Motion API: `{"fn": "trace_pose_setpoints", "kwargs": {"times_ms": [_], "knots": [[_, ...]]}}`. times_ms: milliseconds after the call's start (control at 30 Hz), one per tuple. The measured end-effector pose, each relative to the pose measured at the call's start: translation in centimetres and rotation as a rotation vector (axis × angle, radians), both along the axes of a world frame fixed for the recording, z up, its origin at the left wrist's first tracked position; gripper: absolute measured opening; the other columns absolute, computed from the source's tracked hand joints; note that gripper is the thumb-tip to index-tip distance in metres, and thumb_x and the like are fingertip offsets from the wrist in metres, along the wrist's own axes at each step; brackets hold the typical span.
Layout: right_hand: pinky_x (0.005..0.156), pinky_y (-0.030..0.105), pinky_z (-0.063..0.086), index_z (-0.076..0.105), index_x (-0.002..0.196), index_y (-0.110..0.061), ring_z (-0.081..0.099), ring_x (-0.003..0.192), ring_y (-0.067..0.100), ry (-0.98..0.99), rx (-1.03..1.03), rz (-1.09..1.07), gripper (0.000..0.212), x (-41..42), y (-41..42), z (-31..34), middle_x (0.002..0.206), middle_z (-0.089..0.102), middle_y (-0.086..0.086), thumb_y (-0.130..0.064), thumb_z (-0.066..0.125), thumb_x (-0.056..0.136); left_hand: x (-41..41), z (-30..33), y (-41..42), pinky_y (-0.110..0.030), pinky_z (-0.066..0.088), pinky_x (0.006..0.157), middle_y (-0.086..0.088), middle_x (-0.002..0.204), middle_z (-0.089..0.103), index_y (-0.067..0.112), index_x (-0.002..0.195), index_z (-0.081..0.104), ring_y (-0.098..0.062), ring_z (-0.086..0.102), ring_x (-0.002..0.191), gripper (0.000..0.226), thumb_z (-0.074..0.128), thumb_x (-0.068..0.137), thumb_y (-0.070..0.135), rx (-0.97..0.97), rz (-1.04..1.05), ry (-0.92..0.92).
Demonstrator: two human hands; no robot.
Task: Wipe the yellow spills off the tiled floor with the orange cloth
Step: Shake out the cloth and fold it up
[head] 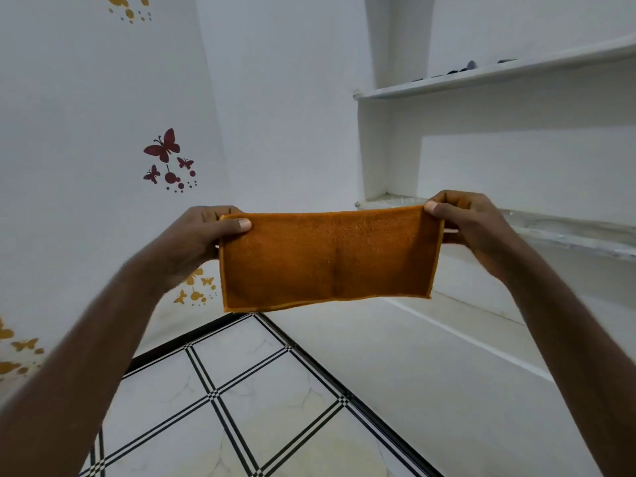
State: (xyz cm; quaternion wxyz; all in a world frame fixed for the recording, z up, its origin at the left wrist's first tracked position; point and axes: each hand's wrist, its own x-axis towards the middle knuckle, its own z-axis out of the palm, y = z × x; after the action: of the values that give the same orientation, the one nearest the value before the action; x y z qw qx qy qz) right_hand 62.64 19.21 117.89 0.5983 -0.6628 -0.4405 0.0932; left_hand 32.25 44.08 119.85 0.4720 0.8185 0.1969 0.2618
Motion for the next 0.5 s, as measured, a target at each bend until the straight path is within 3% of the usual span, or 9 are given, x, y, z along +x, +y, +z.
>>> {"fn": "trace_pose_setpoints", "kwargs": {"times_ms": [67,133,233,367,433,500], "knots": [[0.072,0.031,0.048,0.059,0.088,-0.013,0.059,0.083,0.022,0.123,-0.034,-0.022,0.022,-0.5,1.2,-1.4,0.084,0.057,0.003,-0.03,0.058,0.101,0.6,-1.9,-0.1,-0.031,0.052,0.074,-0.007,0.093,0.066,0.003,0.102,0.065,-0.022,0.064,0.09,0.033,0.068,0.089,0.034,-0.14,0.058,0.015],[0.068,0.031,0.048,0.064,0.097,-0.008,0.06,0.084,0.024,0.117,-0.093,-0.128,0.028,-0.8,2.4,-3.1,0.088,0.061,0.005,-0.036,0.065,0.098,1.4,-4.1,-0.3,-0.031,0.053,0.074,-0.012,0.108,0.067,0.006,0.111,0.067,-0.027,0.063,0.098,0.031,0.067,0.091,0.03,-0.217,0.189,0.073],[0.062,0.029,0.051,0.067,0.099,-0.004,0.065,0.084,0.026,0.027,-0.119,-0.235,0.029,-2.6,3.5,-4.5,0.092,0.065,0.009,-0.032,0.073,0.093,3.0,-6.3,-1.0,-0.026,0.052,0.061,-0.013,0.104,0.068,0.004,0.111,0.066,-0.022,0.064,0.085,0.029,0.071,0.09,0.023,-0.257,0.309,0.104],[0.057,0.028,0.057,0.067,0.095,-0.002,0.071,0.072,0.027,-0.001,-0.115,-0.152,0.026,-8.4,5.0,-4.4,0.082,0.068,0.01,-0.028,0.071,0.095,5.4,-6.4,-3.6,-0.028,0.057,0.063,-0.01,0.092,0.068,0.006,0.104,0.07,-0.018,0.065,0.077,0.02,0.068,0.092,0.022,-0.167,0.203,0.094],[0.058,0.033,0.059,0.069,0.098,0.001,0.073,0.072,0.032,0.119,-0.084,-0.055,0.037,-11.6,5.5,-3.8,0.081,0.071,0.013,-0.035,0.065,0.099,5.8,-5.5,-5.7,-0.031,0.061,0.072,-0.009,0.091,0.071,0.006,0.103,0.072,-0.02,0.069,0.081,0.026,0.06,0.097,0.029,-0.148,0.079,0.078],[0.061,0.036,0.06,0.07,0.101,0.001,0.073,0.072,0.031,0.301,-0.08,0.019,0.055,-13.8,5.1,-3.0,0.084,0.073,0.015,-0.051,0.051,0.102,5.6,-4.3,-7.7,-0.025,0.059,0.066,-0.006,0.089,0.076,0.004,0.098,0.073,-0.018,0.074,0.079,0.042,0.057,0.097,0.043,-0.115,-0.026,0.1]]}}
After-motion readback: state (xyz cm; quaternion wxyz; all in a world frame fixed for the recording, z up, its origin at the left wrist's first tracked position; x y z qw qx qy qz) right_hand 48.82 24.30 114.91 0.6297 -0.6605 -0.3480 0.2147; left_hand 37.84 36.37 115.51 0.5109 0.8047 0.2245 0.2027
